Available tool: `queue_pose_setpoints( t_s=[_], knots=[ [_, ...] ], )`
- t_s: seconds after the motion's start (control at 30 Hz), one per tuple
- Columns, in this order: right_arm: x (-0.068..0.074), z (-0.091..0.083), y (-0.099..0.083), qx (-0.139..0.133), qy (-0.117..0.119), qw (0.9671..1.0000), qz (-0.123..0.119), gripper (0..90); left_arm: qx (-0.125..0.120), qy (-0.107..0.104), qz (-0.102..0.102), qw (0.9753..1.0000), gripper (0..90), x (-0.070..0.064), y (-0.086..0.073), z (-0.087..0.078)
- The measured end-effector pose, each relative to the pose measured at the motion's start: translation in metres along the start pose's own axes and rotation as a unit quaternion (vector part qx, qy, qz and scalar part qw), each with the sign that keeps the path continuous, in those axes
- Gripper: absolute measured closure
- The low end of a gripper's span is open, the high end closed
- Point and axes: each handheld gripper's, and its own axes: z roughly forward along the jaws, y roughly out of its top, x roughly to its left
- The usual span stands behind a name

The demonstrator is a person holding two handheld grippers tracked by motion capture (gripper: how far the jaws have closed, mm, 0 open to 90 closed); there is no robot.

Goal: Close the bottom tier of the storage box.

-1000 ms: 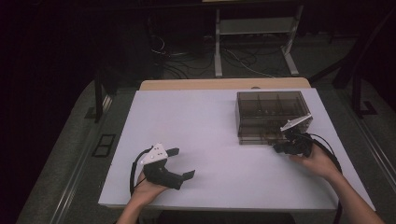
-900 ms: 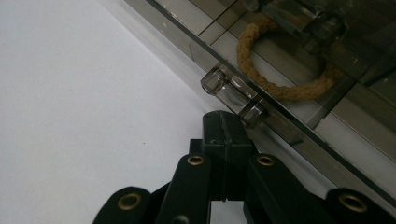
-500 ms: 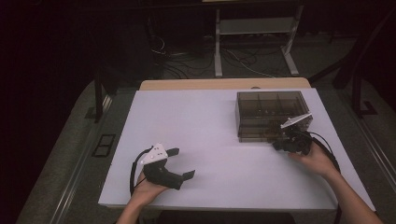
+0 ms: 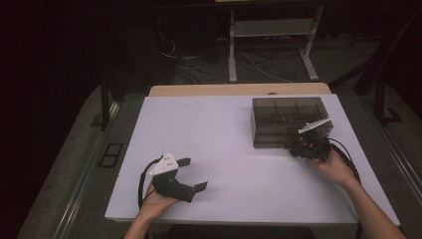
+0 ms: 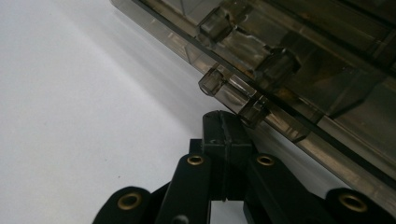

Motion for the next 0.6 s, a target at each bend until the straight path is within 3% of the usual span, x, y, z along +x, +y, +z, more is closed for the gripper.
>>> queue_pose_setpoints(
  t_s=[0.6],
  knots=[
    [-0.0027, 0.0035, 0.0036, -0.015, -0.019, 0.9997, 0.005, 88.8, 0.000, 0.001, 0.001, 1.0000, 0.0, 0.0004, 0.0001, -0.0004]
  ],
)
